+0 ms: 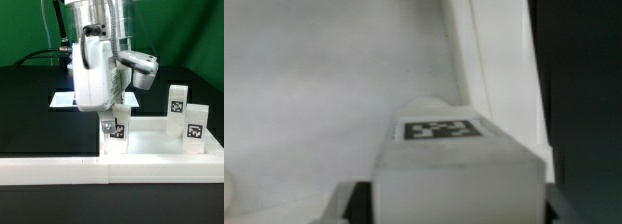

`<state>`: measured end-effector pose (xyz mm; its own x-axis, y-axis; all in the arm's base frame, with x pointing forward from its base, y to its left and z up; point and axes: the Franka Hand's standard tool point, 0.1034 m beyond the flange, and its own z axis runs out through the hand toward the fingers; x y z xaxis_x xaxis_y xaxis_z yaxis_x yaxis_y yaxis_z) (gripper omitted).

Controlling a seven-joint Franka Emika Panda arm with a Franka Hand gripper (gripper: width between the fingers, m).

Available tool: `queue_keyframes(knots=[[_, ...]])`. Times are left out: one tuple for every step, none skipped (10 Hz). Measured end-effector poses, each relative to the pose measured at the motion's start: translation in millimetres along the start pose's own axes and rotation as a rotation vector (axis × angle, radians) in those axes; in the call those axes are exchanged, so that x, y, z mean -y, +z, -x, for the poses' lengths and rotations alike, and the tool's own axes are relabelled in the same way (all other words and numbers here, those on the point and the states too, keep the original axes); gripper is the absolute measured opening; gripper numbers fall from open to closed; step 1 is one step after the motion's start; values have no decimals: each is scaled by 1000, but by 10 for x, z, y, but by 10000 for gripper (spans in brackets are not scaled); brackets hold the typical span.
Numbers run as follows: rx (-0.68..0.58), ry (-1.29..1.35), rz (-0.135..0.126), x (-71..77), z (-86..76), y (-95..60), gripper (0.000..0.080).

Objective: Assemble square table

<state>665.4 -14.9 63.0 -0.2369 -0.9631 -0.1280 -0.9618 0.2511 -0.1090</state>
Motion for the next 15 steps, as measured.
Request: queue_keyframes(knots=[[-5, -71, -6, 7, 44, -8, 541], [-12, -200, -20, 18, 155, -24, 541], [-17, -411, -15, 7, 194, -19, 615], [-20, -544, -9, 2, 208, -18, 615], [-22, -580, -8, 4, 192, -16, 644], [-24, -632, -7, 4, 189, -15, 648], [-25, -725, -6, 5, 182, -15, 648], [-27, -824, -3, 9, 153, -15, 649], [-39, -1017, 11, 15, 58, -15, 649], [-54, -1223, 46, -3, 30, -12, 649], [-47, -1335, 60, -2, 61, -26, 649], [-49, -1344, 57, 7, 45, -29, 649], [-50, -1313, 58, 2, 43, -24, 649], [-50, -1314, 58, 3, 42, -24, 536], [-49, -1284, 56, 2, 44, -23, 536]])
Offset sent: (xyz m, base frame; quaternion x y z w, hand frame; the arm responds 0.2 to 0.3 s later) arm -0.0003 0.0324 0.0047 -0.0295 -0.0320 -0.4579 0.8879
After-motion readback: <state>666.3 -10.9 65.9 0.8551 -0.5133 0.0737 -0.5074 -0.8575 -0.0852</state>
